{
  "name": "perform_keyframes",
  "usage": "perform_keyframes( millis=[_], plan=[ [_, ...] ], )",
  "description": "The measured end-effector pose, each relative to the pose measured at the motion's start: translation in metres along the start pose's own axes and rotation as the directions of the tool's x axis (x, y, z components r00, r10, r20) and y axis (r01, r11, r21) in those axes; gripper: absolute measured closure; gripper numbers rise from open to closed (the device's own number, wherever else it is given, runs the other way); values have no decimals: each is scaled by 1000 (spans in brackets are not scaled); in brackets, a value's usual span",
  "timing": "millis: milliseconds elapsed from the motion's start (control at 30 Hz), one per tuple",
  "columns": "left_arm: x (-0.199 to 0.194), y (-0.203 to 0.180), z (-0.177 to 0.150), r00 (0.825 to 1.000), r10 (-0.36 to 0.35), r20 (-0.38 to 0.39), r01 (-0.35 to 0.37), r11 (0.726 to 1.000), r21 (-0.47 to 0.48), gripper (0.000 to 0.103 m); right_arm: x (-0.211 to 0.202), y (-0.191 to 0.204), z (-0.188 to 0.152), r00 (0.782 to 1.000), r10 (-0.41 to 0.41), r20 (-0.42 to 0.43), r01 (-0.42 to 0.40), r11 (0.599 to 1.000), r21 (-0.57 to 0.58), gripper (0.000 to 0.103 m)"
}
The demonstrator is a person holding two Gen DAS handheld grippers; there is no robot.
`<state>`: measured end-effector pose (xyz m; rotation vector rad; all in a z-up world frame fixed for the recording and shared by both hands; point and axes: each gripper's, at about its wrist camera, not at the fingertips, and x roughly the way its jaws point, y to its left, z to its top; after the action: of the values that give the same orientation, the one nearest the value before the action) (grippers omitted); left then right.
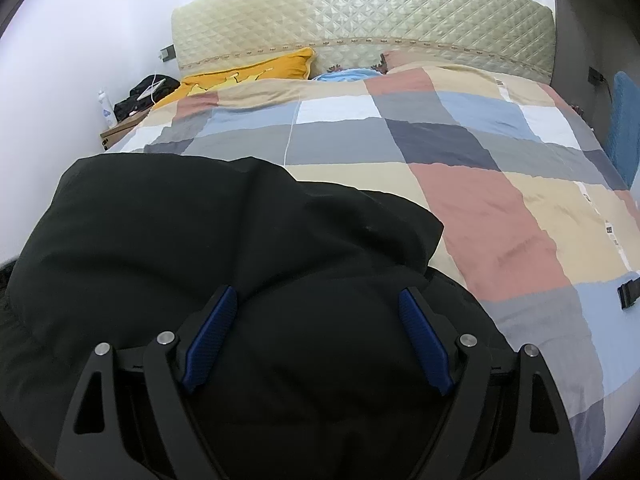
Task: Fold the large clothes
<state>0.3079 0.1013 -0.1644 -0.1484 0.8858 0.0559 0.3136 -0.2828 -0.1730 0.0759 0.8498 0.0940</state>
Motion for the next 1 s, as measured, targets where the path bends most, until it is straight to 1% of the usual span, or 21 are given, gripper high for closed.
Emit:
perform_keyframes(
  millis=[67,100,200,267,333,433,533,667,700,767,833,867,900,933,967,1000],
  plan=[
    [2,5,-5,1000,-24,-11,24,1000,-16,35,-1,1,-1,1000,-3,2,3,1000,-2,19],
    [0,5,-6,1000,-23,-8,23,1000,-11,35,-3,2,-1,1000,-8,4,8,1000,-2,19],
    [-8,1,-6,1000,3,11,-3,1000,2,35,-11,2,-2,1000,-27,9,27,1000,14,19],
    [-18,-4,-5,999,30,25,-31,999,19,36,-21,2,-2,1000,-22,13,22,999,32,19],
    [-35,-9,-6,999,17,45,-18,999,31,37,-34,3,-2,1000,-17,22,16,999,39,19],
    [-67,-15,-8,996,19,86,-23,998,50,37,-67,8,1,998,-5,59,2,999,52,19],
    [-102,-19,-9,993,6,119,-12,999,50,37,-113,18,4,992,3,129,-9,999,44,19],
    [-170,-32,-10,979,-7,202,-8,997,73,36,-184,33,7,971,-27,236,19,999,35,17],
    [-180,-35,-8,978,-16,210,-1,997,79,36,-199,37,8,966,-27,257,18,999,36,17],
    [-216,-42,-7,971,-46,235,24,995,93,36,-232,42,8,953,-3,302,-10,999,41,17],
    [-241,-45,-7,967,-51,249,27,995,98,35,-257,48,7,944,10,329,-22,999,33,17],
    [-261,-47,-10,963,-46,265,20,995,102,31,-276,52,6,935,15,353,-26,999,25,17],
    [-274,-48,-12,960,-44,277,15,994,105,27,-287,55,4,929,18,369,-27,999,21,14],
    [-284,-48,-15,957,-45,288,15,994,106,21,-300,58,1,921,20,389,-28,1000,15,10],
    [-296,-48,-19,951,-51,304,18,994,111,17,-317,62,-3,910,19,415,-24,1000,7,0],
    [-307,-48,-24,947,-55,318,18,993,117,16,-327,65,-7,899,18,437,-21,1000,2,0]
  ],
)
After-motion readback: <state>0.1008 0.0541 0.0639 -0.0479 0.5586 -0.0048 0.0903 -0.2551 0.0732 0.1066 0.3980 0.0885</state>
